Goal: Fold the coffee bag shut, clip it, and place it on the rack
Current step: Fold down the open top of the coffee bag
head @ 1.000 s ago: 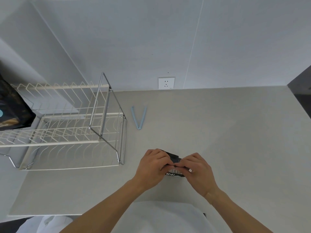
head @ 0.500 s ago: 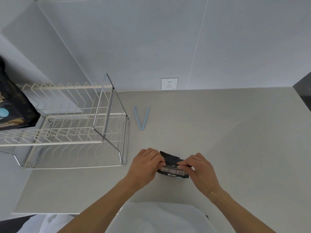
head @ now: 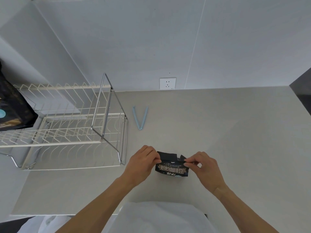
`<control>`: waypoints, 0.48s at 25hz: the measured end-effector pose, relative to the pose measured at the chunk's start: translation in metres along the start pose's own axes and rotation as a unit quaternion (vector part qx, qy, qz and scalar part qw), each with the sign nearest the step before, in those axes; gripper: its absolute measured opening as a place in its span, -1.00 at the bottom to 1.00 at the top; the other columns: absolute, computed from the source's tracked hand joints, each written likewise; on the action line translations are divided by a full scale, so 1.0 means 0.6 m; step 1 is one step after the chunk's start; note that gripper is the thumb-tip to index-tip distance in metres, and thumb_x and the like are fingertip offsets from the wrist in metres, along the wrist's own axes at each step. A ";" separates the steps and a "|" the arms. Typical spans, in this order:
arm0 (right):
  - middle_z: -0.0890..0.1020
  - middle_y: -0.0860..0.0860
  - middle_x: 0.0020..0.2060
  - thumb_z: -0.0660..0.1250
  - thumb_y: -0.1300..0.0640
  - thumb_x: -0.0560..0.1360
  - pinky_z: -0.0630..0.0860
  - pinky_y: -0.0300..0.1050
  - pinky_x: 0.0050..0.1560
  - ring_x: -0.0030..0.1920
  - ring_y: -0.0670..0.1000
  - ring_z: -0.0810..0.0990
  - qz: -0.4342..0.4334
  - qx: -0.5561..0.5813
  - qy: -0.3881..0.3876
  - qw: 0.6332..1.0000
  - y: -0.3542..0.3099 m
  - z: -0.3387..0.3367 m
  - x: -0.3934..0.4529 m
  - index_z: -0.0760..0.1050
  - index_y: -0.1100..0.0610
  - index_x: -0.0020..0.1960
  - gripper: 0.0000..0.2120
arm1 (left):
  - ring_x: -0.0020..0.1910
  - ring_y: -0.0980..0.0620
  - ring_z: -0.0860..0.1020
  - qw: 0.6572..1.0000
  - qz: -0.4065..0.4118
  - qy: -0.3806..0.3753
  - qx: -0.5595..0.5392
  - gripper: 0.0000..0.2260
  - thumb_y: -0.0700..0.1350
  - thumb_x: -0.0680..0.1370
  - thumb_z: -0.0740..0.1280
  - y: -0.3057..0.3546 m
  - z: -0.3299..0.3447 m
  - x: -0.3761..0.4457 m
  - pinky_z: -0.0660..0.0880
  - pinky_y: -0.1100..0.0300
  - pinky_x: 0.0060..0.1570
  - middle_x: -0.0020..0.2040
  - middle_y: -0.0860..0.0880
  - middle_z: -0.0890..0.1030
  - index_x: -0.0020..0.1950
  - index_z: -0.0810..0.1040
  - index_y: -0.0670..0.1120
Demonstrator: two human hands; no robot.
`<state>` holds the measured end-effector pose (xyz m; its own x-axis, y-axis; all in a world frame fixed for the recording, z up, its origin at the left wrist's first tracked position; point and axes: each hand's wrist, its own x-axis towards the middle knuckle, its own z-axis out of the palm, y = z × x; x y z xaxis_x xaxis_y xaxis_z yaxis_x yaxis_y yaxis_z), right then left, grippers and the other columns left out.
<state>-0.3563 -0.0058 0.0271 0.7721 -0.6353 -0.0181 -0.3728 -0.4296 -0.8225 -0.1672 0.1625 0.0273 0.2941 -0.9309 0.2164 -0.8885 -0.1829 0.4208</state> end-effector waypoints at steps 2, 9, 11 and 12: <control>0.62 -0.16 -0.28 0.49 0.29 0.39 0.44 -0.40 -0.14 -0.16 -0.08 0.55 -0.006 0.007 -0.008 1.000 0.004 -0.003 -0.002 0.58 -0.17 -0.20 -0.66 | -0.08 -0.03 0.53 0.999 -0.023 -0.022 -0.031 -0.96 -0.24 0.53 0.39 -0.005 0.001 -0.001 0.57 0.14 -0.20 -0.06 -0.06 0.61 -0.05 0.57 -0.16; 0.65 -0.23 -0.20 0.51 0.21 0.38 0.46 -0.39 -0.12 -0.16 -0.14 0.60 0.090 0.077 -0.009 0.993 0.023 0.006 0.000 0.58 -0.09 -0.27 -0.78 | 0.03 0.31 0.46 0.945 -0.226 -0.072 -0.226 -0.83 -0.09 0.59 0.31 -0.004 0.021 -0.007 0.37 0.42 -0.04 -0.04 0.22 0.52 -0.11 0.44 0.18; 0.66 -0.25 -0.14 0.50 0.16 0.39 0.48 -0.28 -0.01 -0.05 -0.16 0.61 0.105 0.096 -0.033 0.989 0.026 0.012 -0.006 0.59 -0.12 -0.19 -0.82 | 0.06 0.31 0.47 0.935 -0.241 -0.069 -0.250 -0.77 -0.08 0.56 0.35 0.000 0.022 -0.012 0.38 0.46 -0.03 0.00 0.24 0.53 -0.12 0.41 0.25; 0.67 -0.26 -0.09 0.50 0.16 0.38 0.48 -0.24 0.04 0.01 -0.16 0.60 0.105 0.099 -0.050 0.988 0.029 0.015 -0.010 0.60 -0.14 -0.14 -0.79 | 0.08 0.30 0.47 0.933 -0.239 -0.072 -0.258 -0.76 -0.08 0.54 0.38 0.001 0.022 -0.015 0.38 0.47 -0.01 0.03 0.26 0.54 -0.10 0.42 0.26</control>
<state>-0.3631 -0.0038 0.0080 0.7393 -0.6263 -0.2475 -0.4294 -0.1553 -0.8897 -0.1753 0.1664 0.0139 0.5296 -0.8218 -0.2103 -0.3693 -0.4465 0.8150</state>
